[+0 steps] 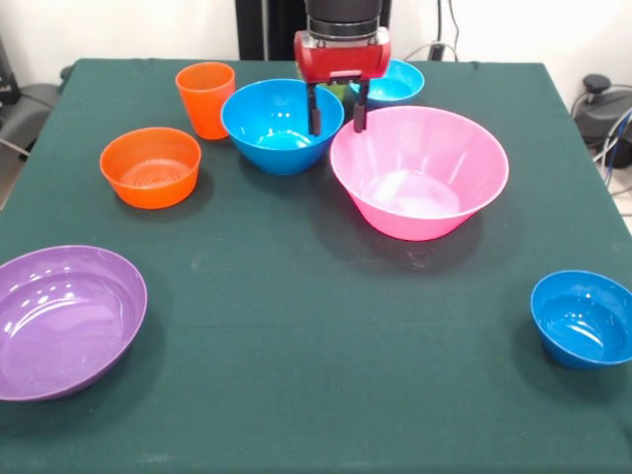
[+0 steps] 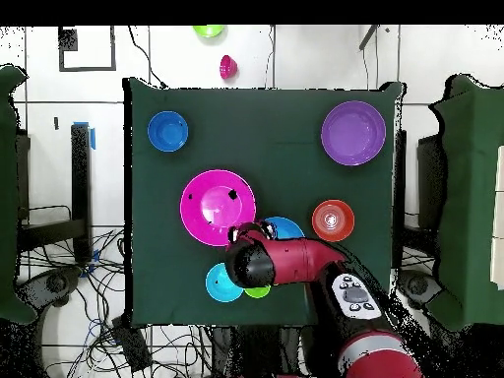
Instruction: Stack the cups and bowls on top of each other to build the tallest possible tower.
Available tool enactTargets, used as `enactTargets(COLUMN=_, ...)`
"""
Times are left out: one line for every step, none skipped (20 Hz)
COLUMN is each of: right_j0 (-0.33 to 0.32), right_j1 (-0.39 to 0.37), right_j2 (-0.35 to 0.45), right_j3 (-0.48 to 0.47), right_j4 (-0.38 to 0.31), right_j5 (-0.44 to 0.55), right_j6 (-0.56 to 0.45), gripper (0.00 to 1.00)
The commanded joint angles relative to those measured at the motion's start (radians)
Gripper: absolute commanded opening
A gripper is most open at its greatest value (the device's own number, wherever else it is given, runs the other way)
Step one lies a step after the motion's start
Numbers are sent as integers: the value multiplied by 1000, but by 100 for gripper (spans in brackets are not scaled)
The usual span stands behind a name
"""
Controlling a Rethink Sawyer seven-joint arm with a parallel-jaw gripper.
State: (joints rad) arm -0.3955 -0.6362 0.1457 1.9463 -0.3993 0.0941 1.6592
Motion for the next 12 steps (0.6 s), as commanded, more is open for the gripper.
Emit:
enactTargets(right_j0=86, right_j1=-28, right_j2=18, right_j3=-86, right_j4=-108, right_j5=-45, right_j6=18, gripper=100)
enactTargets(right_j0=95, right_j1=-32, right_j2=10, right_j3=-93, right_j4=-117, right_j5=-51, right_j6=16, gripper=100)
enactTargets(right_j0=115, right_j1=-35, right_j2=-10, right_j3=-105, right_j4=-134, right_j5=-76, right_j6=19, gripper=100)
enactTargets(right_j0=126, right_j1=-34, right_j2=-20, right_j3=-116, right_j4=-145, right_j5=-89, right_j6=21, gripper=100)
enactTargets(right_j0=133, right_j1=-32, right_j2=-24, right_j3=-125, right_j4=-154, right_j5=-96, right_j6=22, gripper=100)
enactTargets(right_j0=131, right_j1=-31, right_j2=-19, right_j3=-133, right_j4=-163, right_j5=-96, right_j6=20, gripper=100)
enactTargets(right_j0=127, right_j1=-27, right_j2=-12, right_j3=-141, right_j4=-170, right_j5=-98, right_j6=20, gripper=100)
enactTargets(right_j0=123, right_j1=-22, right_j2=-5, right_j3=-149, right_j4=-176, right_j5=-99, right_j6=19, gripper=100)
enactTargets(right_j0=111, right_j1=-13, right_j2=14, right_j3=-155, right_j4=-178, right_j5=-89, right_j6=20, gripper=100)
enactTargets(right_j0=92, right_j1=-1, right_j2=38, right_j3=-159, right_j4=-177, right_j5=-79, right_j6=17, gripper=100)
enactTargets(right_j0=74, right_j1=11, right_j2=62, right_j3=-163, right_j4=-175, right_j5=-70, right_j6=14, gripper=100)
enactTargets(right_j0=47, right_j1=27, right_j2=94, right_j3=-162, right_j4=-165, right_j5=-47, right_j6=11, gripper=100)
